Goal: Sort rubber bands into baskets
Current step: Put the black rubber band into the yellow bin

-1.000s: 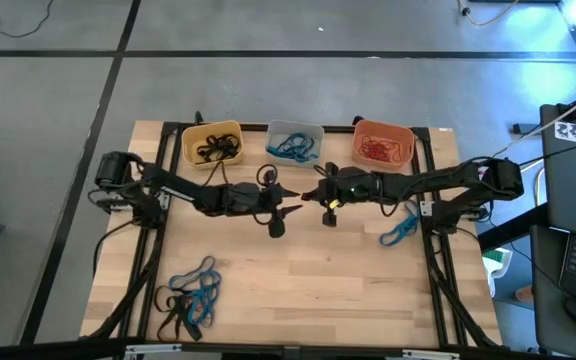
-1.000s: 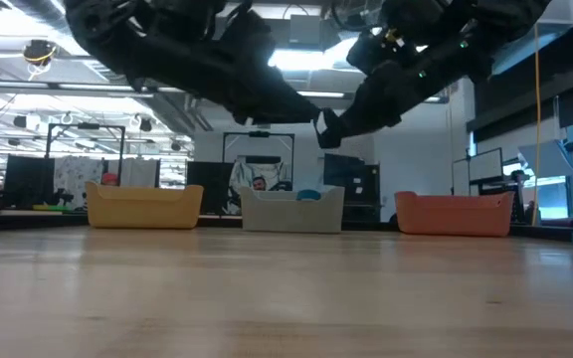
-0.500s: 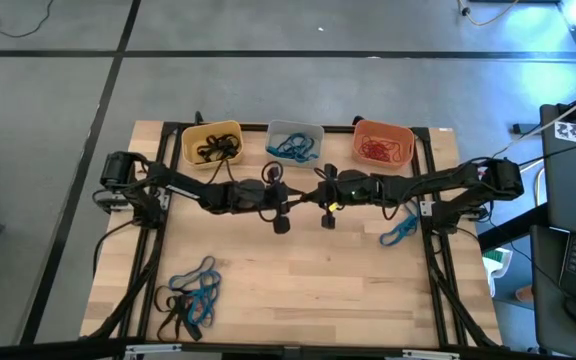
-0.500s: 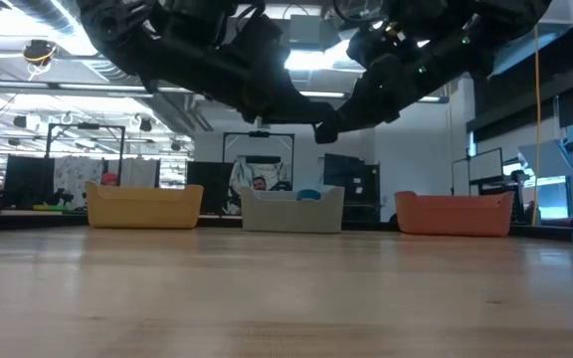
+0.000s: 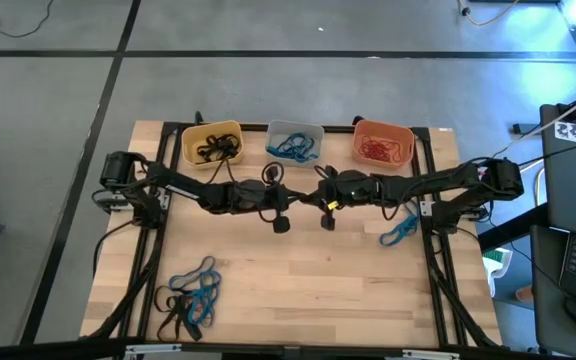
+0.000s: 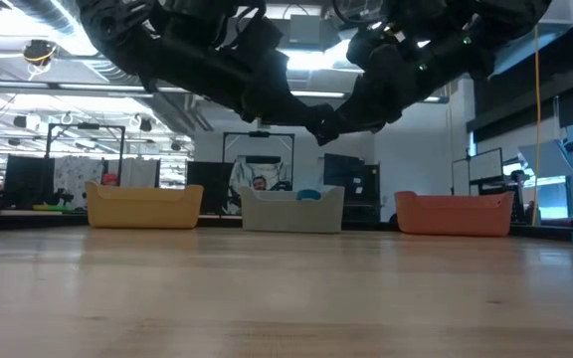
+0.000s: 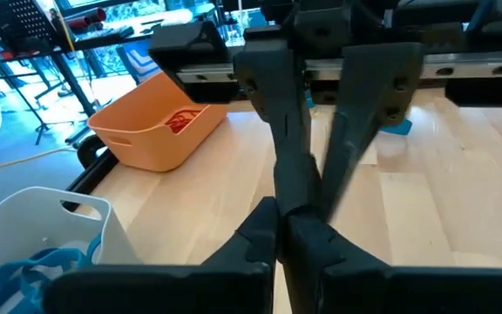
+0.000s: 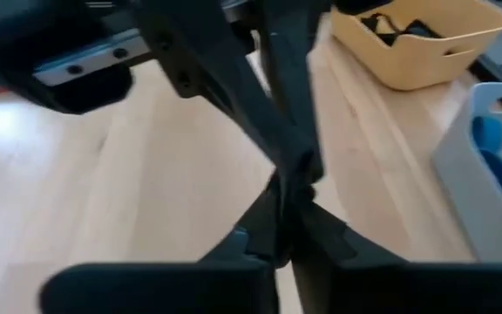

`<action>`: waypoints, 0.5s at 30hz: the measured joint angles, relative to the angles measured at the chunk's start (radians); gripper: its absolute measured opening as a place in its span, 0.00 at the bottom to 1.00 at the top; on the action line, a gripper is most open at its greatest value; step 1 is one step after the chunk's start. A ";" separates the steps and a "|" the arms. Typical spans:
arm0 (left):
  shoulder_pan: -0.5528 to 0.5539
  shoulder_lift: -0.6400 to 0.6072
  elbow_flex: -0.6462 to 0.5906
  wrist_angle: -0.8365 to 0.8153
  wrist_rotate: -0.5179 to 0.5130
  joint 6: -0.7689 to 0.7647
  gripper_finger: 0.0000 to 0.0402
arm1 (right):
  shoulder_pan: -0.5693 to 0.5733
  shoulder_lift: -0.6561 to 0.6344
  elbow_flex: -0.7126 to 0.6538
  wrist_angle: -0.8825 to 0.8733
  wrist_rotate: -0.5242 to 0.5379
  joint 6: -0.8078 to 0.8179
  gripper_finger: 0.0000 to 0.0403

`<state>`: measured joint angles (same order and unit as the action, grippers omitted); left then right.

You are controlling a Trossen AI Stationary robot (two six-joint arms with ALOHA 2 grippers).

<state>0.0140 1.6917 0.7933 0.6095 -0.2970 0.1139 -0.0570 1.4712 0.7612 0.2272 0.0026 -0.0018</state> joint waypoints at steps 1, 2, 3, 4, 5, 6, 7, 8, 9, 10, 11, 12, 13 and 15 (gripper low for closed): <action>-0.001 -0.004 0.000 -0.006 0.000 0.000 0.02 | 0.000 0.000 0.000 -0.001 -0.005 0.004 0.12; -0.001 -0.010 0.000 -0.013 0.000 0.000 0.02 | 0.000 -0.003 0.000 -0.008 -0.006 0.006 0.16; -0.001 -0.017 0.000 -0.021 0.000 -0.001 0.01 | 0.000 -0.012 0.000 -0.029 -0.007 0.009 0.20; -0.001 -0.024 0.000 -0.037 0.000 -0.004 0.01 | 0.000 -0.024 0.000 -0.052 -0.013 0.009 0.24; -0.001 -0.037 0.000 -0.063 -0.001 -0.008 0.01 | 0.000 -0.039 0.000 -0.085 -0.022 0.013 0.28; -0.001 -0.049 0.000 -0.085 -0.004 -0.011 0.01 | 0.000 -0.056 0.000 -0.125 -0.029 0.022 0.31; -0.001 -0.062 0.000 -0.098 -0.006 -0.017 0.01 | -0.001 -0.078 0.000 -0.170 -0.034 0.025 0.35; -0.001 -0.081 0.000 -0.125 -0.009 -0.023 0.01 | -0.002 -0.100 0.000 -0.216 -0.037 0.026 0.38; -0.001 -0.100 0.000 -0.160 -0.017 -0.027 0.02 | -0.002 -0.122 0.000 -0.252 -0.038 0.026 0.40; -0.001 -0.121 0.000 -0.195 -0.029 -0.034 0.02 | -0.002 -0.148 0.000 -0.282 -0.038 0.026 0.42; -0.001 -0.141 0.000 -0.240 -0.049 -0.039 0.02 | -0.002 -0.173 0.000 -0.318 -0.038 0.028 0.44; -0.001 -0.163 0.000 -0.286 -0.070 -0.049 0.01 | -0.002 -0.192 0.000 -0.349 -0.038 0.033 0.45; -0.001 -0.189 0.000 -0.342 -0.093 -0.059 0.01 | -0.002 -0.208 0.000 -0.366 -0.038 0.047 0.46; 0.004 -0.236 0.000 -0.441 -0.145 -0.083 0.01 | -0.002 -0.228 0.000 -0.411 -0.038 0.069 0.47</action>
<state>0.0176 1.4562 0.7934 0.1682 -0.4424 0.0306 -0.0589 1.2437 0.7609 -0.1841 -0.0354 0.0673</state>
